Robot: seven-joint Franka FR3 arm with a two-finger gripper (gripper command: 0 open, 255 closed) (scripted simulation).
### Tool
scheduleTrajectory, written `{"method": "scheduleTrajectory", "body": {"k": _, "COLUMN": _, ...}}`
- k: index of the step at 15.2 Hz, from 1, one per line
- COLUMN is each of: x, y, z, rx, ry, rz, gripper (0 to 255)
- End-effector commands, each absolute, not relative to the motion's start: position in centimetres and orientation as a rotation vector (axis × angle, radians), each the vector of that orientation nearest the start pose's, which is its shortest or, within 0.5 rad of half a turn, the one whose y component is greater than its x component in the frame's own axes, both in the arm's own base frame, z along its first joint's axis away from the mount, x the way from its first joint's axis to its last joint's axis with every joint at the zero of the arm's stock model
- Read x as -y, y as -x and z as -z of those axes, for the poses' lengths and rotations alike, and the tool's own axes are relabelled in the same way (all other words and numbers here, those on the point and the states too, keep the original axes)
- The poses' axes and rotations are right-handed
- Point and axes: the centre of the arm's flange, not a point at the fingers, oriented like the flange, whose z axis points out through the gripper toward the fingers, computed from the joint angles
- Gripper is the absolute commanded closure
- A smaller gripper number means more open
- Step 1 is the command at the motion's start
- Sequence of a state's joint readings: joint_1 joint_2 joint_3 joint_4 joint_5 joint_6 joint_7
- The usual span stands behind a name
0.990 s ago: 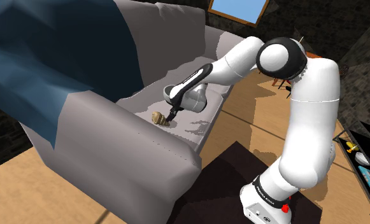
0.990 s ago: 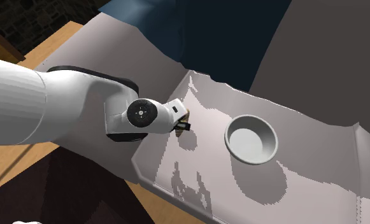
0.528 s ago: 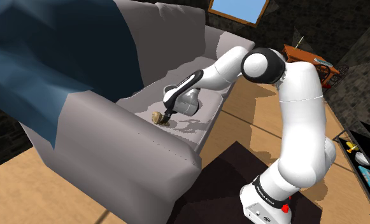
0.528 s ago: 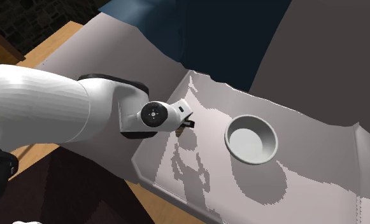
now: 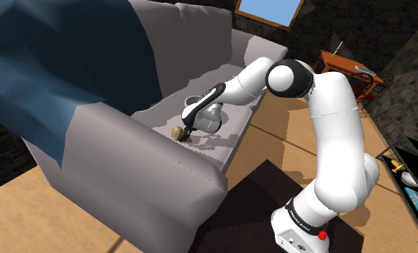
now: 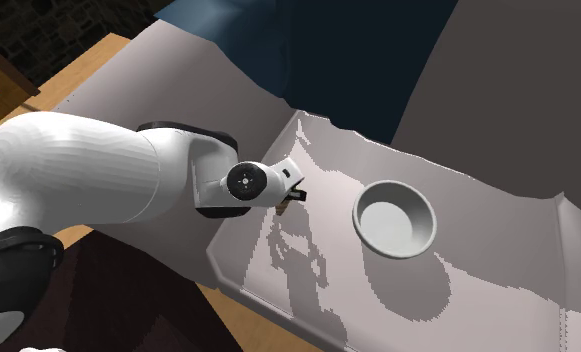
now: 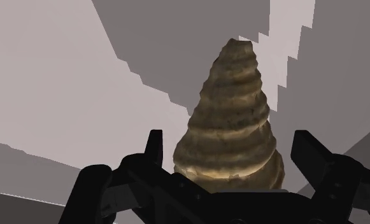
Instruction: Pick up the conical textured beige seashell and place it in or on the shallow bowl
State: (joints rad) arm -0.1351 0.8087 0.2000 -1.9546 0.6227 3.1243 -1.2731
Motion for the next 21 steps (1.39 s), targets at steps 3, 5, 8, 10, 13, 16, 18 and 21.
{"method": "scheduleTrajectory", "body": {"k": 3, "x": 1.3, "y": -61.2, "z": -9.1, "rx": 0.944, "ry": 2.903, "rz": 0.624, "gripper": 0}}
{"method": "scheduleTrajectory", "body": {"k": 5, "x": 1.3, "y": -61.2, "z": -9.1, "rx": 0.944, "ry": 2.903, "rz": 0.624, "gripper": 255}}
{"method": "scheduleTrajectory", "body": {"k": 8, "x": 1.3, "y": -61.2, "z": -9.1, "rx": 0.944, "ry": 2.903, "rz": 0.624, "gripper": 255}}
{"method": "scheduleTrajectory", "body": {"k": 10, "x": 1.3, "y": -61.2, "z": -9.1, "rx": 0.944, "ry": 2.903, "rz": 0.624, "gripper": 255}}
{"method": "scheduleTrajectory", "body": {"k": 13, "x": 1.3, "y": -61.2, "z": -9.1, "rx": 0.944, "ry": 2.903, "rz": 0.624, "gripper": 255}}
{"method": "scheduleTrajectory", "body": {"k": 16, "x": 1.3, "y": -61.2, "z": -10.7, "rx": 0.944, "ry": 2.903, "rz": 0.624, "gripper": 255}}
{"method": "scheduleTrajectory", "body": {"k": 18, "x": 1.3, "y": -61.2, "z": -11.8, "rx": 0.944, "ry": 2.903, "rz": 0.624, "gripper": 255}}
{"method": "scheduleTrajectory", "body": {"k": 21, "x": 1.3, "y": -61.2, "z": -13.4, "rx": 0.944, "ry": 2.903, "rz": 0.624, "gripper": 255}}
